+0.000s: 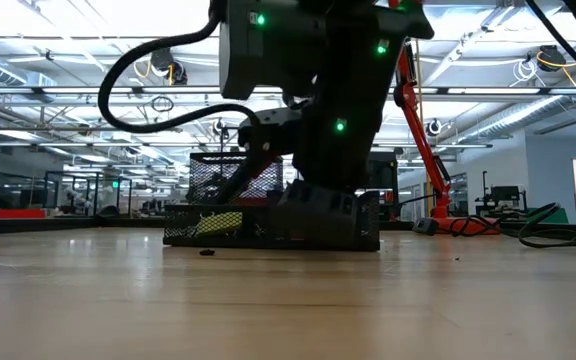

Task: Pick and place office supplies into organizer
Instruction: Put the pink sticky notes into the black desk organizer

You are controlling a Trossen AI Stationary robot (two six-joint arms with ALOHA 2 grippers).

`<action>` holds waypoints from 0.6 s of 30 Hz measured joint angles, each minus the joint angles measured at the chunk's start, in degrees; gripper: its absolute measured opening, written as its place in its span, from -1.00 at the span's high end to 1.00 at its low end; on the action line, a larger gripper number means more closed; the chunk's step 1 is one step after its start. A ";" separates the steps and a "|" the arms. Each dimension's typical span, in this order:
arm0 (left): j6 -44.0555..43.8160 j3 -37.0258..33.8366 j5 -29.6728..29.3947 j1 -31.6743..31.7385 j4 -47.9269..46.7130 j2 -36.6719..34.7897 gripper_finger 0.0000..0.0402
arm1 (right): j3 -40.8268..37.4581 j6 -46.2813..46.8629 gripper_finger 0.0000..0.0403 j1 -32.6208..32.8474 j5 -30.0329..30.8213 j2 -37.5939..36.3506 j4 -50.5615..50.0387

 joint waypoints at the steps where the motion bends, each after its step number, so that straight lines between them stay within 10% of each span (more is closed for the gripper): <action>1: 0.03 0.00 0.01 0.00 0.06 0.01 0.49 | 0.00 -0.58 0.97 0.00 -0.80 0.00 0.50; 18: 0.02 0.00 1.25 -0.02 0.10 0.02 0.49 | 0.02 -1.07 0.17 0.11 -4.42 -2.74 0.45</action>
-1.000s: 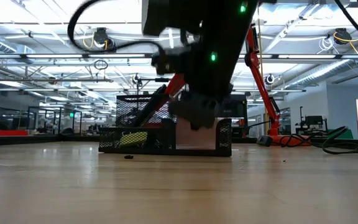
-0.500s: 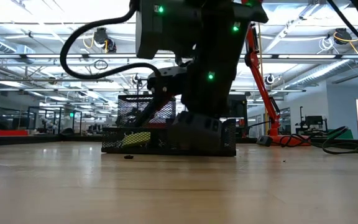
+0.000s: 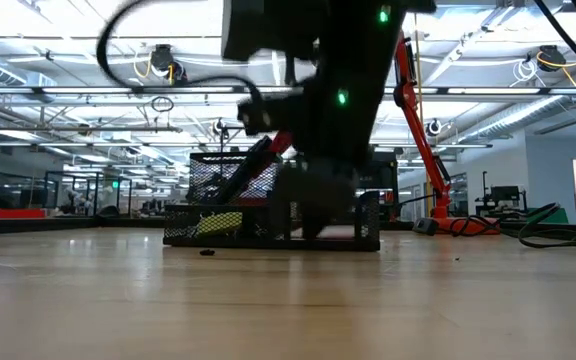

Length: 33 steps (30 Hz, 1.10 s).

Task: Pick and place office supplies into organizer
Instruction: Put the pink sticky notes into the black desk organizer, then adjust the black desk organizer

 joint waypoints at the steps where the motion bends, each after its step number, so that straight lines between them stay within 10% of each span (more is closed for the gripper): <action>1: 0.00 0.00 0.02 0.00 -0.04 0.00 0.49 | -0.02 0.00 0.15 0.05 -0.35 -0.56 0.21; 14: -2.90 -1.80 -4.02 -0.42 0.21 0.00 0.49 | -0.02 -0.22 0.22 2.30 0.73 -7.97 0.32; 23: -33.93 -17.65 -15.43 -0.98 -4.34 -4.14 0.49 | -0.03 -4.31 0.93 9.83 9.27 -10.04 3.93; 33: -42.39 -36.77 -20.36 0.10 4.35 -19.24 0.65 | -9.34 -8.44 0.98 12.61 7.70 -10.20 22.96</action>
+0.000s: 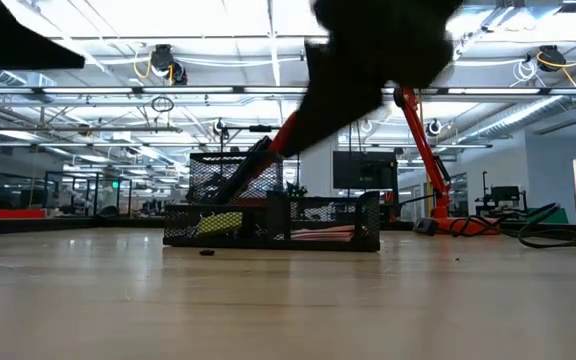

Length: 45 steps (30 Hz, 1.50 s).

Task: Pick and place office supplies into organizer
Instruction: Adjust the black desk organizer

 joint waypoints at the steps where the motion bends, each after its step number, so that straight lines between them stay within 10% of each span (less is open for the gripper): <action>1: 0.01 -1.45 0.02 0.44 0.47 -1.86 0.71 | -1.64 -0.16 0.99 0.01 -0.26 0.13 2.28; 13: 8.70 -12.75 0.34 4.79 11.72 -18.80 0.98 | -11.39 2.95 1.00 0.59 -1.30 0.12 14.85; 25: 40.17 -18.37 9.76 8.95 44.12 -19.80 0.96 | -16.09 11.35 1.00 -2.66 -1.52 0.12 13.36; 45: 46.57 -18.37 13.58 14.24 47.42 -19.77 0.96 | -16.08 22.13 1.00 -6.43 1.58 0.07 -0.58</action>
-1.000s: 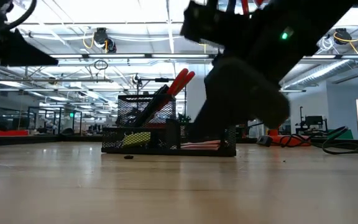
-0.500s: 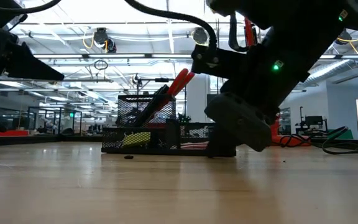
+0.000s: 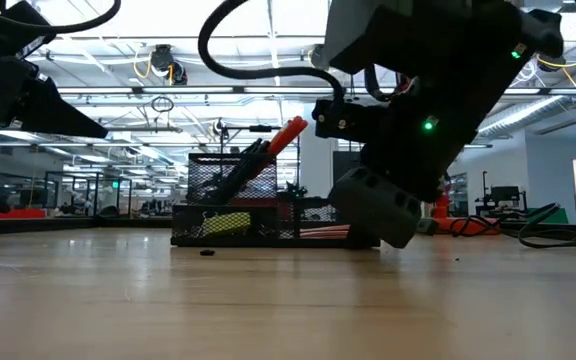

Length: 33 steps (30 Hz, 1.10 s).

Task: Pick and place office supplies into organizer
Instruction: Adjust the black desk organizer, then return to Home Position

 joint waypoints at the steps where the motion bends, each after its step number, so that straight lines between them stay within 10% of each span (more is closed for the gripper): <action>1: 0.19 0.00 0.22 0.00 0.17 0.00 0.97 | 0.00 -0.12 1.00 -0.17 -0.06 0.00 0.06; 10: 13.27 0.00 8.62 -0.75 9.01 0.02 0.89 | -0.15 -9.19 1.00 2.71 -3.28 -2.56 4.43; 21: 58.41 0.40 41.60 0.06 49.33 0.02 0.94 | -4.50 -44.65 1.00 9.34 -22.17 -17.52 33.46; 33: 69.61 18.91 45.82 12.07 25.44 2.92 0.98 | -31.47 -45.70 1.00 0.58 -28.28 -36.57 60.18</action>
